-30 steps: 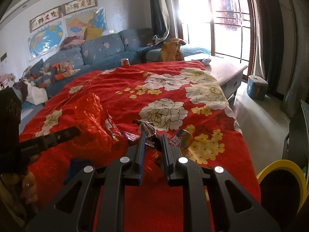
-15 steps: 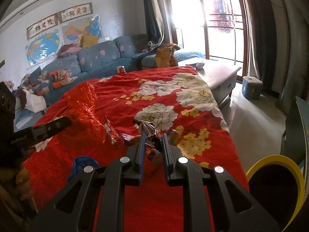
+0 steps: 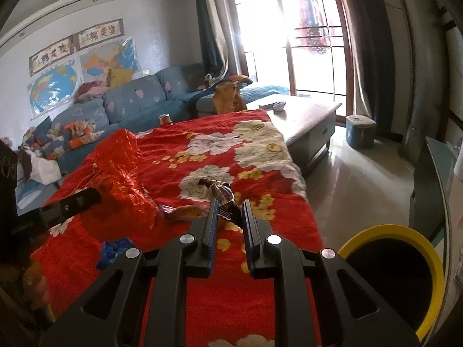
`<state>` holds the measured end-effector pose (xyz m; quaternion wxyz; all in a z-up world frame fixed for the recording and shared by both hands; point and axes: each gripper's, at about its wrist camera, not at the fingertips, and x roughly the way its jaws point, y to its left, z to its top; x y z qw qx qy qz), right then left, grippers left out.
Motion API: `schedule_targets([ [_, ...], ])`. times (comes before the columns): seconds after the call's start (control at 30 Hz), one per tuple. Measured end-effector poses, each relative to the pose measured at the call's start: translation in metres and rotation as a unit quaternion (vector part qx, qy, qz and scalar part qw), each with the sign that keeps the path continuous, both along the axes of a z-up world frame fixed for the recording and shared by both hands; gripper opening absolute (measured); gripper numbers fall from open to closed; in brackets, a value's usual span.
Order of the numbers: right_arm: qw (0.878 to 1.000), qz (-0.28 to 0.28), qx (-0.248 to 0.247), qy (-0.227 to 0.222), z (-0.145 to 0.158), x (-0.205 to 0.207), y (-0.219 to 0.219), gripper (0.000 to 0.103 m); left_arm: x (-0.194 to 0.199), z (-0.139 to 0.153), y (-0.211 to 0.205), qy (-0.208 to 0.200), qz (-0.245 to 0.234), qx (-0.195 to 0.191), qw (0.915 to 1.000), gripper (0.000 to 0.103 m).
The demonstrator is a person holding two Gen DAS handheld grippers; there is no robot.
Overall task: Collect trash
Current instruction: 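Carry the red bag and wrapper in both grippers over the yellow-rimmed bin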
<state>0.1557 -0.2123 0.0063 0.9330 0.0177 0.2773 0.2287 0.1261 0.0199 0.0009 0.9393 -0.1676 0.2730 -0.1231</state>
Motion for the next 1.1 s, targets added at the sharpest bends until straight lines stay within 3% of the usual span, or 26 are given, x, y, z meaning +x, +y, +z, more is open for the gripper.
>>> schedule_targets([
  [0.6, 0.998, -0.068, 0.011, 0.003, -0.004, -0.004, -0.071, 0.016, -0.001, 0.001, -0.060, -0.004, -0.059, 0.036, 0.9976, 0.011],
  [1.1, 0.993, -0.118, 0.022, 0.003, -0.010, -0.005, -0.117, 0.016, 0.005, -0.003, -0.116, -0.013, -0.124, 0.067, 0.9899, 0.011],
])
